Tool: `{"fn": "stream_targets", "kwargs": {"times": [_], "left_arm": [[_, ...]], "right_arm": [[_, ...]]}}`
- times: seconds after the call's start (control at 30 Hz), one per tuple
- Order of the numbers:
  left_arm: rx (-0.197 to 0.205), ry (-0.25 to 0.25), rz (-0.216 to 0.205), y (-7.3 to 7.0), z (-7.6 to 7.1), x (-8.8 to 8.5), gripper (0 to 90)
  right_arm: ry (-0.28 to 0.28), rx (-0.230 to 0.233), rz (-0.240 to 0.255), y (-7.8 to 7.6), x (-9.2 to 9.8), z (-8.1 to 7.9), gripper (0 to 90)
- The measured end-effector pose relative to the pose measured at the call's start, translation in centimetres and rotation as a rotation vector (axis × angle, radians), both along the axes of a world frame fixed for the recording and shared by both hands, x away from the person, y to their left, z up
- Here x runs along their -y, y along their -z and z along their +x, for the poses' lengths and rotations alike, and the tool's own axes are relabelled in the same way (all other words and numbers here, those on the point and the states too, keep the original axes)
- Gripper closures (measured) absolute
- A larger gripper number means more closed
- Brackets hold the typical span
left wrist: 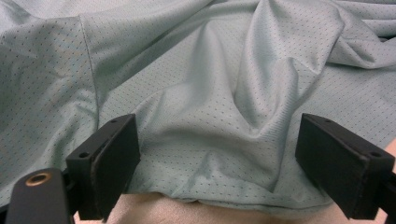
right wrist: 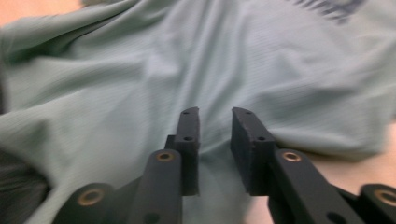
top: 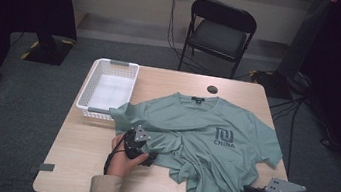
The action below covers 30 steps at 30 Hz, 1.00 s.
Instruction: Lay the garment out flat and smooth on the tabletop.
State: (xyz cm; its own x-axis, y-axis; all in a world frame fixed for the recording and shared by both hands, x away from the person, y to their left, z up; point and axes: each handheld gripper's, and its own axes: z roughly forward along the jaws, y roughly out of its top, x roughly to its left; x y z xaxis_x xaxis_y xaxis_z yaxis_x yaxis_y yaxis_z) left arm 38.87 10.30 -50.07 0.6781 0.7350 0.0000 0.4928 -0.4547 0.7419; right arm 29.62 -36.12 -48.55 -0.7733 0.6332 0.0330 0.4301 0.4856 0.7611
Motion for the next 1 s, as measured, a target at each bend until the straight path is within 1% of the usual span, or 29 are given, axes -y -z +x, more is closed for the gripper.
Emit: {"fn": "stream_targets", "kwargs": {"times": [0.03, 0.07, 0.1, 0.17, 0.2, 0.27, 0.33, 0.4, 0.43, 0.47, 0.67, 0.77, 0.8, 0.83, 0.87, 0.9, 0.97, 1.0], "left_arm": [[-0.001, -0.001, -0.001, 0.0, 0.0, 0.0, 13.2], [0.0, -0.001, -0.002, 0.0, 0.0, 0.0, 13.1], [0.0, -0.001, -0.001, 0.0, 0.0, 0.0, 13.2], [0.0, 0.0, 0.0, 0.0, 0.0, 0.0, 13.2], [-0.001, -0.002, -0.002, 0.0, 0.0, 0.0, 13.2], [-0.001, -0.002, -0.001, 0.0, 0.0, 0.0, 13.2], [-0.001, -0.001, -0.001, 0.0, 0.0, 0.0, 13.2], [-0.001, -0.001, -0.001, 0.0, 0.0, 0.0, 13.1], [-0.001, -0.001, -0.001, 0.0, 0.0, 0.0, 13.1], [-0.001, -0.001, -0.001, 0.0, 0.0, 0.0, 13.2], [-0.001, -0.001, -0.001, 0.0, 0.0, 0.0, 13.2], [0.0, 0.0, 0.0, 0.0, 0.0, 0.0, 13.1], [0.0, 0.0, 0.0, 0.0, 0.0, 0.0, 13.1], [0.0, 0.0, 0.0, 0.0, 0.0, 0.0, 13.2], [0.0, 0.0, 0.001, 0.0, 0.0, 0.0, 13.2], [0.0, -0.002, -0.001, 0.0, 0.0, 0.0, 13.2], [0.0, 0.0, 0.0, 0.0, 0.0, 0.0, 13.2], [0.0, 0.0, 0.0, 0.0, 0.0, 0.0, 13.1]], "right_arm": [[0.018, 0.009, -0.003, -0.1, 0.1, 0.3, 68.1], [0.029, 0.014, -0.006, -0.2, 0.2, 0.7, 67.7], [0.029, 0.019, -0.008, -0.3, 0.3, 1.0, 67.7], [0.038, 0.029, -0.037, -0.2, 0.1, 1.6, 67.8], [0.031, 0.03, -0.046, -0.1, -0.1, 1.9, 68.4], [0.019, 0.019, -0.063, 0.1, -0.4, 2.2, 72.3], [0.017, 0.014, -0.082, 0.5, -0.6, 2.4, 73.6], [0.01, 0.023, -0.091, 0.5, -0.5, 2.2, 82.1], [-0.001, 0.017, -0.092, 0.4, -0.4, 2.1, 86.2], [-0.009, 0.014, -0.091, 0.4, -0.3, 1.9, 88.2], [-0.035, -0.004, -0.083, 0.3, 0.7, 0.3, 89.5], [-0.04, -0.024, -0.066, 0.3, 1.3, -0.3, 87.9], [-0.041, -0.033, -0.066, 0.3, 1.4, -0.4, 85.5], [-0.04, -0.037, -0.062, 0.3, 1.6, -0.5, 81.1], [-0.03, -0.031, -0.052, 0.2, 1.7, -0.5, 78.2], [-0.019, -0.023, -0.047, 0.1, 1.8, -0.4, 77.7], [0.007, -0.004, -0.03, -0.2, 1.9, -0.1, 69.2], [0.024, 0.011, -0.03, -0.4, 1.8, 0.2, 67.3]]}}
